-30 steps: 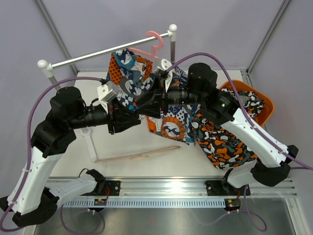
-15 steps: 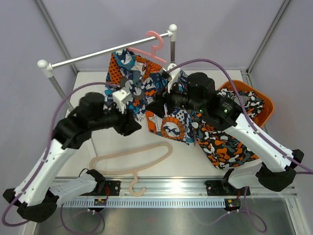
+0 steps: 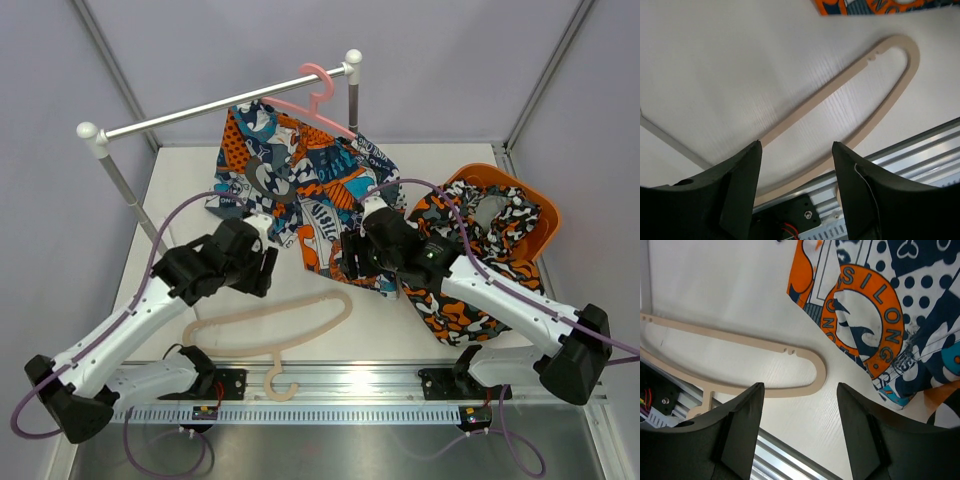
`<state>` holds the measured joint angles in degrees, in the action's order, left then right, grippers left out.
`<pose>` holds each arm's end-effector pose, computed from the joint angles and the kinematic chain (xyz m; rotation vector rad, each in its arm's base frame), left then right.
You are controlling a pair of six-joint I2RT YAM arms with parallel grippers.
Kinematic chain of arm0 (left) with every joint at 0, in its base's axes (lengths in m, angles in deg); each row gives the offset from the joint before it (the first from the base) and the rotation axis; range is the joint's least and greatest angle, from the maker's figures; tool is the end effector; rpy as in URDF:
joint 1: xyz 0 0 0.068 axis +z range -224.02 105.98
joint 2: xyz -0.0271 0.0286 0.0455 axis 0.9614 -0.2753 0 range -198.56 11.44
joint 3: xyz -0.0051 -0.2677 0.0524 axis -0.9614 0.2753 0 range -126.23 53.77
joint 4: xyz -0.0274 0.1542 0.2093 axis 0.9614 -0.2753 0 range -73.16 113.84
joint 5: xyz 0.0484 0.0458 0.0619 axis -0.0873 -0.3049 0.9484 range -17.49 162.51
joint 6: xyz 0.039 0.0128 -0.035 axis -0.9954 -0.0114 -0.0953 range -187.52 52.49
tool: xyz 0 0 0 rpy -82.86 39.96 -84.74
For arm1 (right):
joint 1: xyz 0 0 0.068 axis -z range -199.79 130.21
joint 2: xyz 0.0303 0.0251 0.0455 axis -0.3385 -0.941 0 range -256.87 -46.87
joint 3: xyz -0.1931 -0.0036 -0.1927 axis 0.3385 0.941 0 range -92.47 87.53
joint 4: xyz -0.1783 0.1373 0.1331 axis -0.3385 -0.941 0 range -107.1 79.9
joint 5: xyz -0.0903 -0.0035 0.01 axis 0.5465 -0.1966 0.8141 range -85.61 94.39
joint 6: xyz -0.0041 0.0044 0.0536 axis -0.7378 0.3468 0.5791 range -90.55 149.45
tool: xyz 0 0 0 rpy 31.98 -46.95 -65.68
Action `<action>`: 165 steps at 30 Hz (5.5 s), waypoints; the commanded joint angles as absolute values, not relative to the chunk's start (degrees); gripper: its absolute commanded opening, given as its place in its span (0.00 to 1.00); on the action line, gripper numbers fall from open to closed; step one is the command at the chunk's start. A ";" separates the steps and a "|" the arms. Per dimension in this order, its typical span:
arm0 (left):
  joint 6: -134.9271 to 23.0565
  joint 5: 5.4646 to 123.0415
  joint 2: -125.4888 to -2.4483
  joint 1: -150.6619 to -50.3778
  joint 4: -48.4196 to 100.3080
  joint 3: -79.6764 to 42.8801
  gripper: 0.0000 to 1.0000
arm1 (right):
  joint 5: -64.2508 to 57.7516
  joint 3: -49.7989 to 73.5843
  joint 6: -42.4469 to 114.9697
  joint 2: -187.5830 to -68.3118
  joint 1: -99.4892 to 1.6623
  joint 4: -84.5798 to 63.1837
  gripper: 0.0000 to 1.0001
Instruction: Remove the shorts from the hanger
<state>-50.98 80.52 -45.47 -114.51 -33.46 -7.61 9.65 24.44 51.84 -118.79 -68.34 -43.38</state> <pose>0.1413 -0.1140 0.3265 0.4606 2.4541 -0.2470 0.1814 0.2007 0.3127 -0.4872 2.3095 0.5197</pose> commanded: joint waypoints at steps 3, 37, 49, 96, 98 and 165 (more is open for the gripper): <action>-48.89 81.56 -49.46 -122.87 -37.84 -6.25 0.64 | 12.13 25.91 55.90 -117.71 -66.90 -39.46 0.70; -43.16 76.39 -82.61 -140.30 -29.60 -3.10 0.65 | 11.95 33.12 55.37 -99.25 -60.48 -39.19 0.74; -46.68 67.43 -82.87 -137.39 -23.89 0.77 0.54 | 11.07 33.21 55.46 -97.93 -60.48 -39.72 0.72; -32.39 39.06 -45.00 -100.84 -17.75 -18.49 0.00 | 12.21 24.42 53.35 -98.11 -60.48 -45.26 0.67; -28.77 34.92 -43.24 -95.76 -9.41 -15.07 0.00 | 11.78 23.72 53.27 -98.46 -60.48 -45.61 0.66; 51.31 36.13 -82.78 -69.19 101.01 -14.87 0.00 | 13.88 13.87 50.63 -102.15 -60.48 -57.56 0.63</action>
